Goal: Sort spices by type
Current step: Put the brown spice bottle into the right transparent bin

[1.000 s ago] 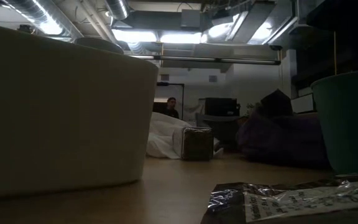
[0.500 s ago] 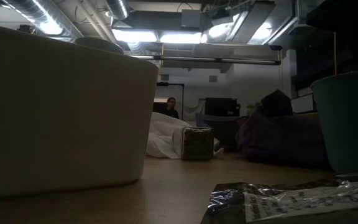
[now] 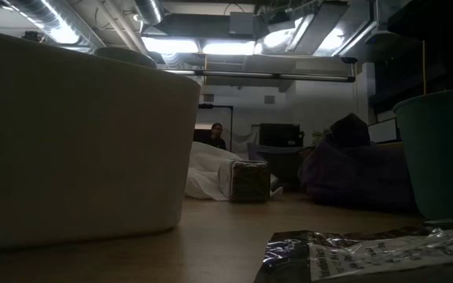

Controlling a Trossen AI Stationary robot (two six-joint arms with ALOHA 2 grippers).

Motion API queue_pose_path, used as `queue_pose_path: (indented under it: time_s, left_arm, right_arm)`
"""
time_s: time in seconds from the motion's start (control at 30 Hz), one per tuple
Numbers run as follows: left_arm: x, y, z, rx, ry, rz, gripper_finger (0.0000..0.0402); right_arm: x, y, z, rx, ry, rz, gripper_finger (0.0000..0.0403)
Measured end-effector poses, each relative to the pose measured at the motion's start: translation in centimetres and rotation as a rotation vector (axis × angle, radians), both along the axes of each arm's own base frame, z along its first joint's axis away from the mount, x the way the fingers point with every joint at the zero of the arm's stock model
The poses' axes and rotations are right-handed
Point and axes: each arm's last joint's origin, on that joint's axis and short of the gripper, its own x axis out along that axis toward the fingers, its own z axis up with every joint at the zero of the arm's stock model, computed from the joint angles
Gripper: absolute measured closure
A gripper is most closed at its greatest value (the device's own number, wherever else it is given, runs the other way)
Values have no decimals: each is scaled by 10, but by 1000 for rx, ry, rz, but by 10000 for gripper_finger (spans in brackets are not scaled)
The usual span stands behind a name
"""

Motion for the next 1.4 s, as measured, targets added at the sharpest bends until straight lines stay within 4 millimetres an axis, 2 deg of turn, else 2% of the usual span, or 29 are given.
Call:
queue_pose_path:
  time_s: [0.23, 0.5, 0.77, 0.97, 1.13, 1.4]
  left_arm:
    - [-5, 5, 23, -74, -70, -47, 239]
    - [-13, 16, 63, -216, -237, -46, 239]
    - [-5, 38, 84, -94, -520, 97, 238]
    - [13, 68, 94, 17, -639, 123, 236]
    - [33, 101, 107, 134, -783, 131, 234]
    - [64, 161, 146, 399, -1075, 47, 233]
  right_arm:
    - [0, 0, 0, 0, 1, 0, 141]
    - [0, 0, 0, -1, 1, 0, 141]
    - [0, 0, 0, -1, 1, 1, 141]
    - [0, 0, 0, -1, 1, 3, 141]
    - [0, 0, 0, -1, 0, 3, 141]
    - [0, -1, 0, -23, -12, -1, 141]
